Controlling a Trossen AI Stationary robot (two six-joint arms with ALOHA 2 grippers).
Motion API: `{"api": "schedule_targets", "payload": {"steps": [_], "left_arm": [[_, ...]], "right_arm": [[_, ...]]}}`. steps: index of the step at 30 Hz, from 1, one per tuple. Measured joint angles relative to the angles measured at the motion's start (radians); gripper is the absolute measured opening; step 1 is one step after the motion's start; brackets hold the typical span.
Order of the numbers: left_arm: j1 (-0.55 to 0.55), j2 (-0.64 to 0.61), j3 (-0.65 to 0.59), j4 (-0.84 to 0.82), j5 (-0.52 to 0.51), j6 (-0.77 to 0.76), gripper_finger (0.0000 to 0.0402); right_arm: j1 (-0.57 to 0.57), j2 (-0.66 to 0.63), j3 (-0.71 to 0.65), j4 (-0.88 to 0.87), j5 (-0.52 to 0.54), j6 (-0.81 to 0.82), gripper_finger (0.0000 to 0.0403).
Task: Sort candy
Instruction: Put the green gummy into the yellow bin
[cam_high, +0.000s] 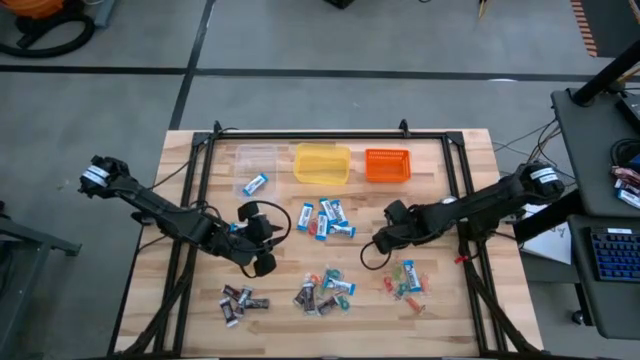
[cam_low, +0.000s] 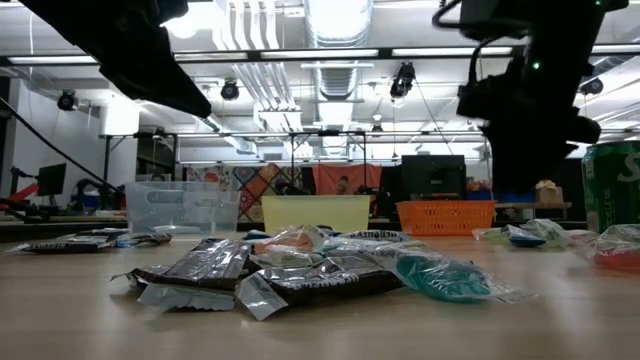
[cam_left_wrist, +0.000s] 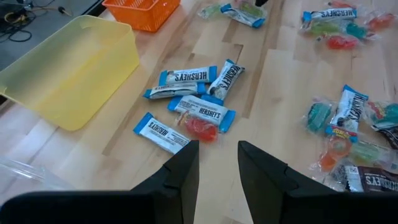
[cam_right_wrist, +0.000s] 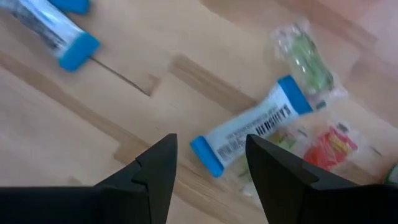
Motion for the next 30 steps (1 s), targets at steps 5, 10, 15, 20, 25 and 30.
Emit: {"api": "schedule_targets", "payload": {"steps": [5, 10, 15, 20, 25, 30], "left_arm": [[0.000, 0.000, 0.000, 0.000, 0.000, 0.000, 0.0094], [0.000, 0.000, 0.000, 0.000, -0.001, 0.000, 0.0094], [0.000, 0.000, 0.000, 0.000, -0.001, 0.000, 0.0094], [0.000, 0.000, 0.000, 0.000, -0.001, 0.000, 0.0094], [0.000, 0.000, 0.000, 0.000, -0.001, 0.000, 0.0094], [0.000, 0.000, 0.000, 0.000, -0.001, 0.002, 0.0094]], "right_arm": [[0.000, 0.051, 0.001, -0.006, -0.010, 0.008, 0.0183], [0.000, 0.065, 0.001, -0.007, -0.010, 0.008, 0.0183], [-0.001, 0.059, 0.001, -0.008, -0.007, 0.007, 0.0183], [-0.001, 0.057, 0.001, -0.007, -0.007, 0.007, 0.0183], [-0.001, 0.055, 0.001, -0.041, -0.058, 0.020, 0.0183], [0.000, 0.054, 0.000, -0.180, -0.164, 0.100, 0.0182]]}}
